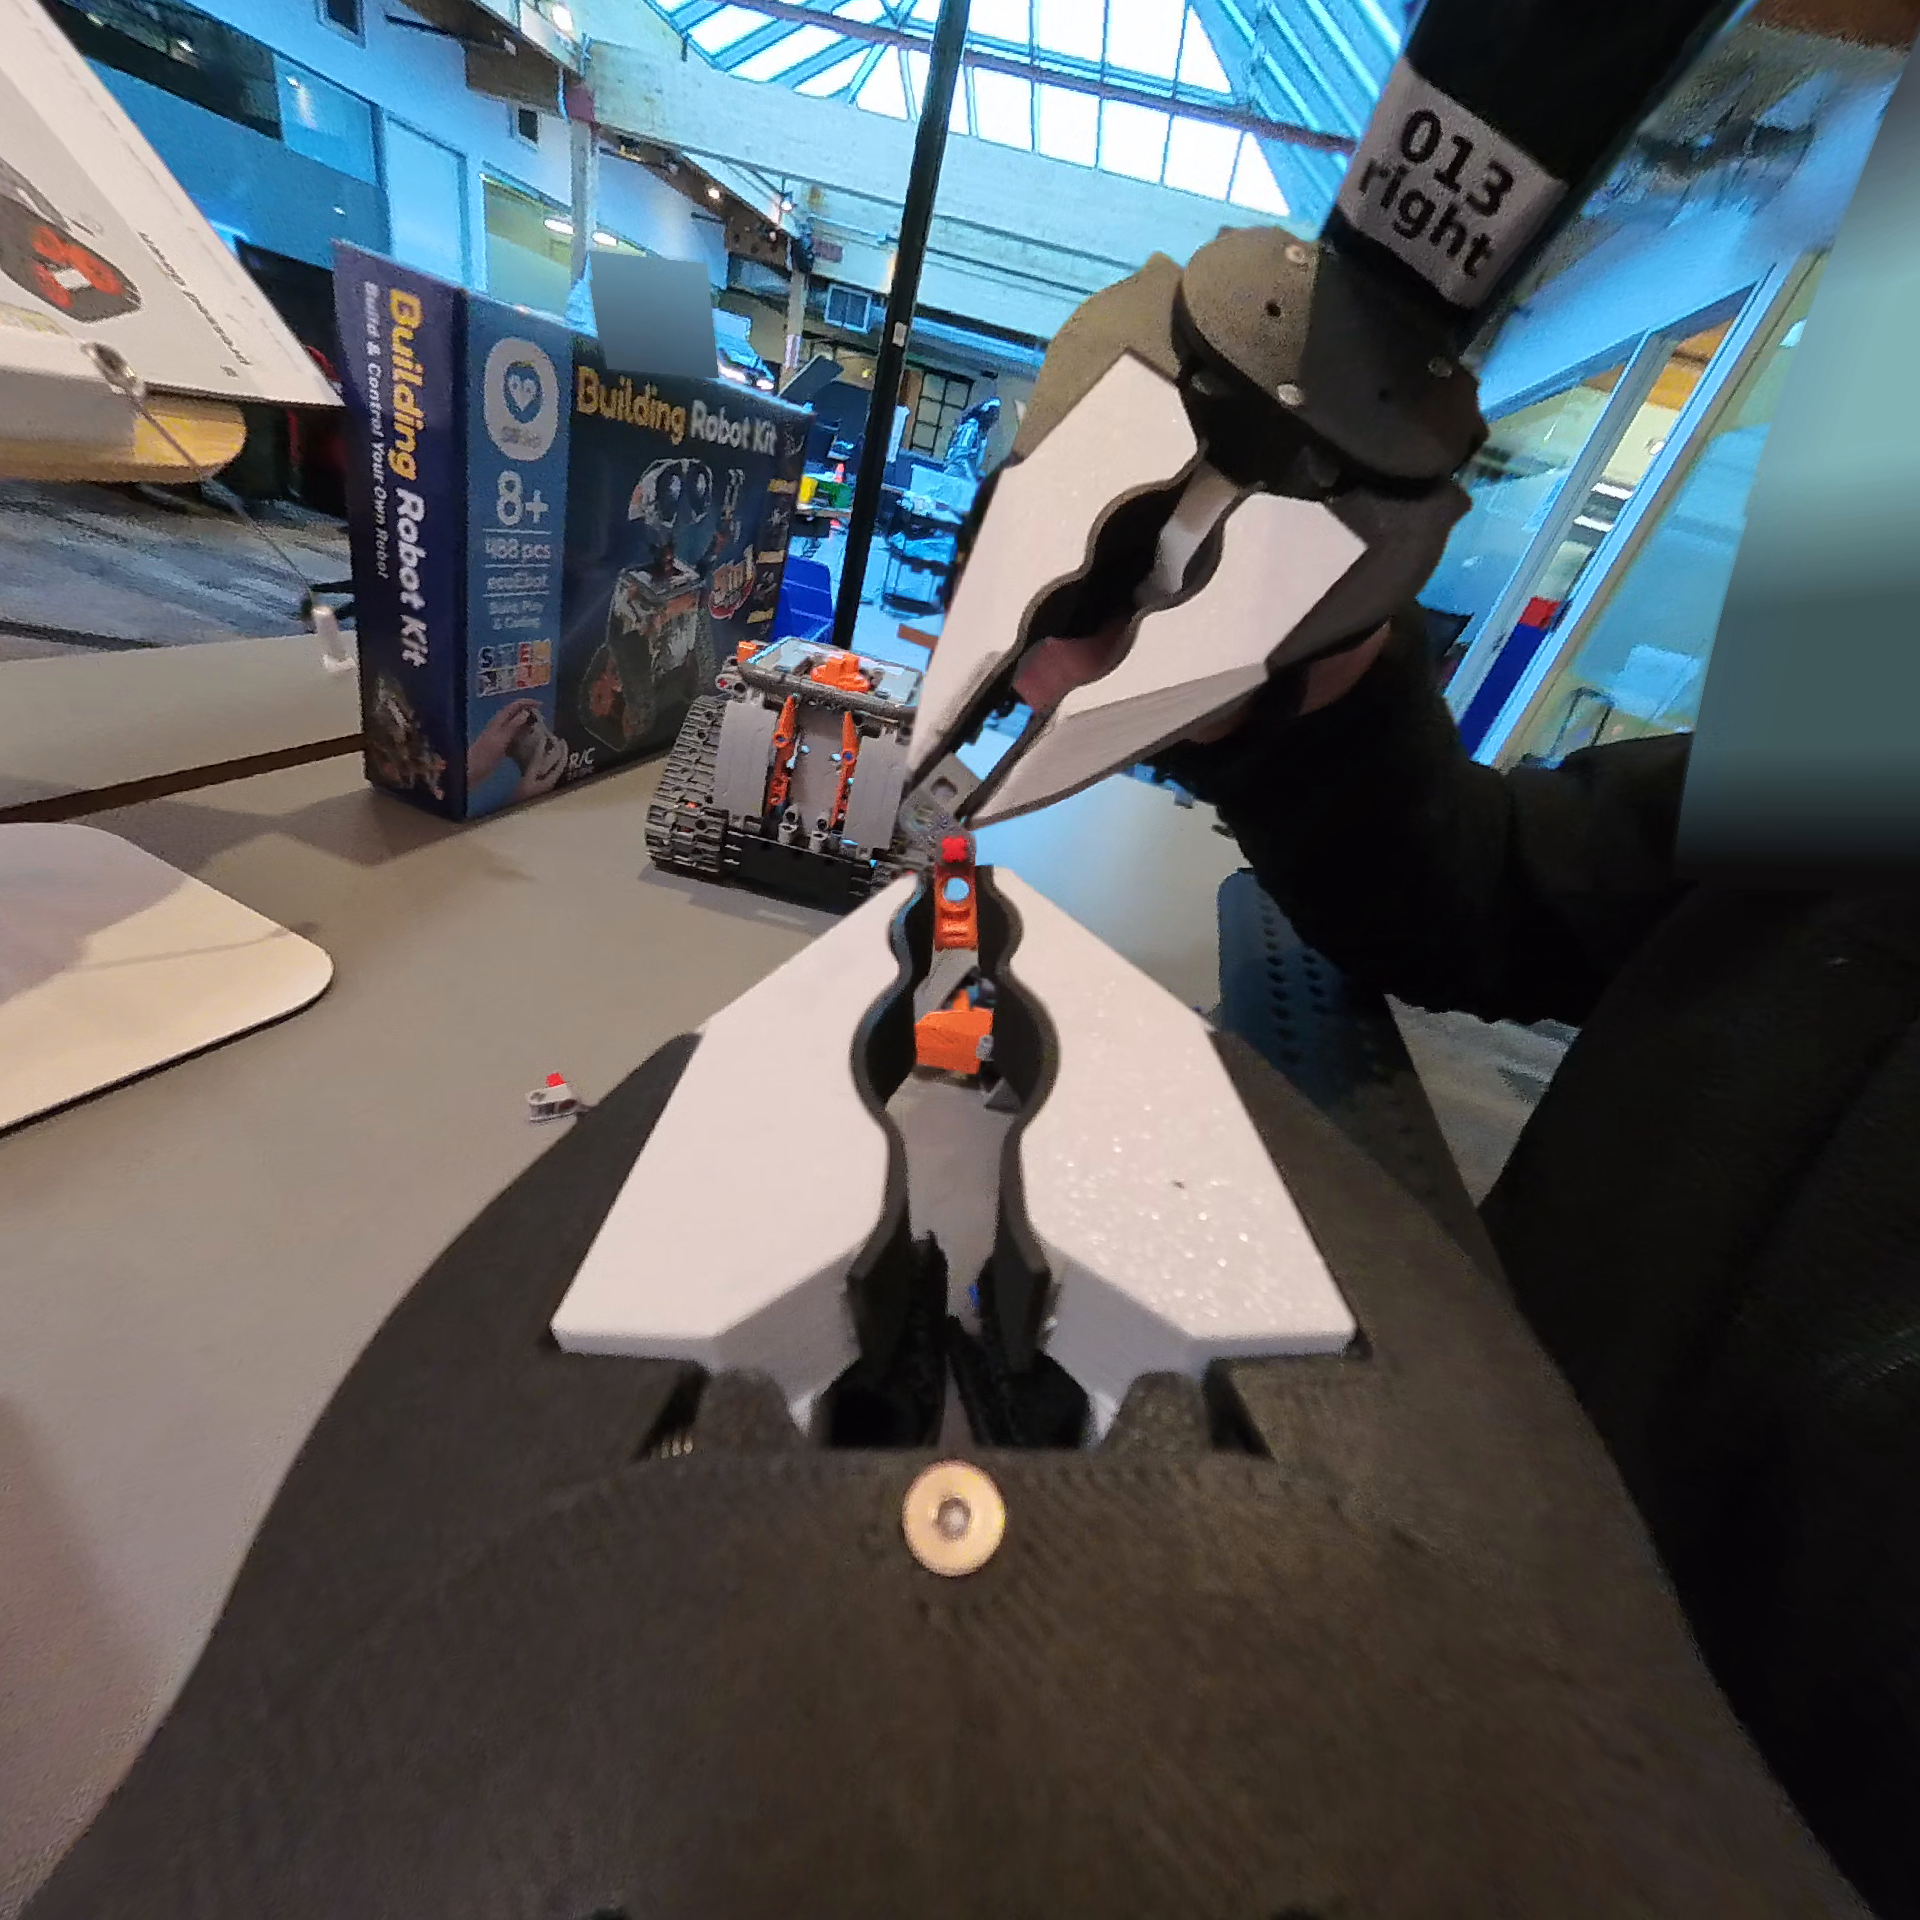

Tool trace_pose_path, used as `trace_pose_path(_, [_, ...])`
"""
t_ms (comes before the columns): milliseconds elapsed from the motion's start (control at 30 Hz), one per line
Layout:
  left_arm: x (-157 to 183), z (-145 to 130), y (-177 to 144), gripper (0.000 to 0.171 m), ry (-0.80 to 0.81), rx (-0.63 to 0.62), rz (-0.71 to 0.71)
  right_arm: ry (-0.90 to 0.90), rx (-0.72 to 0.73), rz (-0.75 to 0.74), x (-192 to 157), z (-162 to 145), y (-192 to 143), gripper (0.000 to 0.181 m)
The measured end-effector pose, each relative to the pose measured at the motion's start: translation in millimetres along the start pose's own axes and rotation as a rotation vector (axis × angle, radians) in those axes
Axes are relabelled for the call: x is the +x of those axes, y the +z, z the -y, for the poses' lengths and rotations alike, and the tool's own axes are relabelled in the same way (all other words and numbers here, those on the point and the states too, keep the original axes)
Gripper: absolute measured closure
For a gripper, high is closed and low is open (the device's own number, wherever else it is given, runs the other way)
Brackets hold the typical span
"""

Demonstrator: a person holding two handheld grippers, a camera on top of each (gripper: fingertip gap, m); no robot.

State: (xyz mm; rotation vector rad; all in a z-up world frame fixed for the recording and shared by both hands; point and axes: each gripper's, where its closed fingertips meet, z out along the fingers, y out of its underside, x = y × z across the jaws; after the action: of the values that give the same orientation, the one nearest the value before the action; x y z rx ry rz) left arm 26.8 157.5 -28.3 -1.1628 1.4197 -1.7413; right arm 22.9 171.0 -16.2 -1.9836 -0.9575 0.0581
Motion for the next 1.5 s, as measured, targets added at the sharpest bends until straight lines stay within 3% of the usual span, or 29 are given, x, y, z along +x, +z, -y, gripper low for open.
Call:
trace_pose_path(467, [-6.8, 15.8, 1.0, 0.166, -0.096, 0.089, -0.046, -0.104, 0.025, -0.123, 12.9, 11.1, -2.7, 0.176])
trace_pose_path(933, [-4.9, 22.1, 3.5, 0.167, -0.201, 0.154, -0.129, -0.019, 0.119, -0.088, 17.3, 15.4, -6.4, 0.176])
trace_pose_path(1300, [-8.6, 24.0, 7.1, 0.165, -0.202, 0.169, -0.102, -0.085, 0.086, -0.179, 24.1, 12.9, -9.4, 0.176])
trace_pose_path(1500, [-14.8, 19.8, 8.1, 0.153, -0.149, 0.134, -0.036, -0.088, 0.073, -0.209, 30.6, 10.1, -11.6, 0.176])
